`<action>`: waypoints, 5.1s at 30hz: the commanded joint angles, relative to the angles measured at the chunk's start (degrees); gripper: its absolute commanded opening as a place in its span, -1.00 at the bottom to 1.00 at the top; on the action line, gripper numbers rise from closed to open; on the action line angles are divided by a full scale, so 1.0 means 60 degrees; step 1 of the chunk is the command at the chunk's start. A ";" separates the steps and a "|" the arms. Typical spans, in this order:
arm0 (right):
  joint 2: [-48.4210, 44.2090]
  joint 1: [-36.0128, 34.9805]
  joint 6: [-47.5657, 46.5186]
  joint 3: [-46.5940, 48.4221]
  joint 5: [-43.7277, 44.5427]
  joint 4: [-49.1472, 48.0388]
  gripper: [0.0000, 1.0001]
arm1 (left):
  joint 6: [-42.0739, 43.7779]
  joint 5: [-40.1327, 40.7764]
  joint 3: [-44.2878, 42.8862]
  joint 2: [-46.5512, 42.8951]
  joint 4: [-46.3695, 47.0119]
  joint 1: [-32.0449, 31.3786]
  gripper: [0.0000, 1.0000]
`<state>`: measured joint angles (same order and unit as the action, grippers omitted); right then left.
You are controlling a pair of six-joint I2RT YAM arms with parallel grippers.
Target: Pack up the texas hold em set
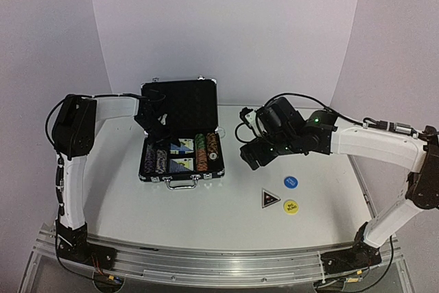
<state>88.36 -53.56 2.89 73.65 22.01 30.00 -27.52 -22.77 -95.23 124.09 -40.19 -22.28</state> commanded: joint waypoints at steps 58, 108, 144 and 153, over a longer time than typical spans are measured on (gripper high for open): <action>-0.1343 -0.0018 0.2554 -0.1096 0.1611 -0.0136 0.84 | -0.0057 0.2782 -0.2825 0.0785 -0.1128 -0.1091 -0.17; 0.2826 0.1366 0.4776 -0.2070 -0.2962 0.1312 0.77 | -0.0627 0.1940 0.4117 -0.5499 0.2028 -0.1238 0.99; 0.2141 0.0517 0.4846 -0.0985 -0.1212 0.2039 -0.10 | -0.0559 0.0333 0.4756 -0.5454 0.2757 -0.1236 0.99; 0.1235 0.0115 0.2750 -0.0256 -0.2383 0.1447 -0.12 | -0.1008 -0.4598 0.5296 -0.4690 0.5366 -0.1538 0.99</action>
<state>99.55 -52.13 26.48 68.85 12.46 41.15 -32.08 -35.71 -64.15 94.20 -17.40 -29.84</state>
